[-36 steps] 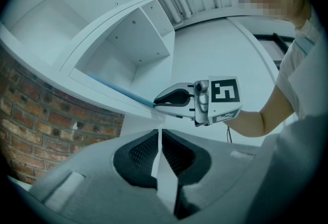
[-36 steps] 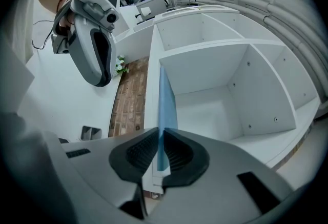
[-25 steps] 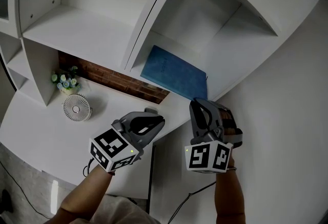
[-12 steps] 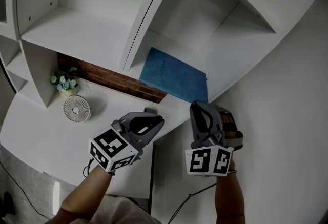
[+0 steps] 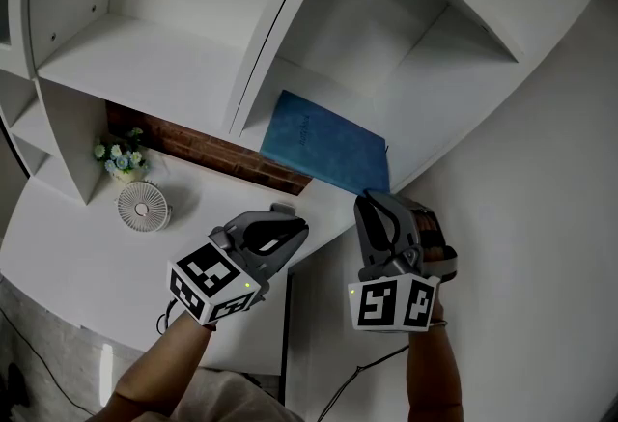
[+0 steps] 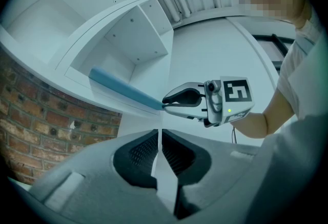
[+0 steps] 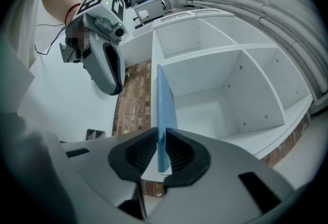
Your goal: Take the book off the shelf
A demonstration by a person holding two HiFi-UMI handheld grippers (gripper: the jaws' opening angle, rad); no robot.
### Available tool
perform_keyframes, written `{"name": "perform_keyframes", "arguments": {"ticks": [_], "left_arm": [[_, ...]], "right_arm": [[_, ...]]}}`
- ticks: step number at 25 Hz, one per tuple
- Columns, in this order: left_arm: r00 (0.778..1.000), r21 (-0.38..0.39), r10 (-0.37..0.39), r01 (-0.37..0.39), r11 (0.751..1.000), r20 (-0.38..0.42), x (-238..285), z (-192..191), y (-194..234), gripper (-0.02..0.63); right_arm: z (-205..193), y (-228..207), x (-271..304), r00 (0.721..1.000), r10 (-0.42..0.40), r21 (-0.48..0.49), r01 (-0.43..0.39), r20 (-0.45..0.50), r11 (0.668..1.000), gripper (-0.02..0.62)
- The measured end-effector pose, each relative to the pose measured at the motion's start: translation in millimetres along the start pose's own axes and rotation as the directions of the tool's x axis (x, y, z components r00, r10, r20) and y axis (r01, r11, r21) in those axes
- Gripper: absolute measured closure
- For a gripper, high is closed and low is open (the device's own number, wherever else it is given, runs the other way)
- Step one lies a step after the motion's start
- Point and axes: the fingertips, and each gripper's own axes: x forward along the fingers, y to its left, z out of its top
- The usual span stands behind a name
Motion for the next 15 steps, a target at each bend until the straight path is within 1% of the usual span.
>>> {"name": "perform_keyframes", "arguments": {"ticks": [3, 7, 15], "left_arm": [[1.000, 0.000, -0.002, 0.002, 1.000, -0.001, 1, -1, 0, 0.595], [1.000, -0.001, 0.000, 0.000, 1.000, -0.002, 0, -1, 1, 0.595], [1.000, -0.003, 0.017, -0.017, 1.000, -0.004, -5, -1, 7, 0.595]], "right_arm": [[6, 1, 2, 1.000, 0.005, 0.000, -0.005, 0.011, 1.000, 0.529], [18, 2, 11, 1.000, 0.007, -0.023, -0.006, 0.020, 1.000, 0.522], [29, 1, 31, 1.000, -0.009, -0.052, 0.010, 0.011, 0.999, 0.512]]}}
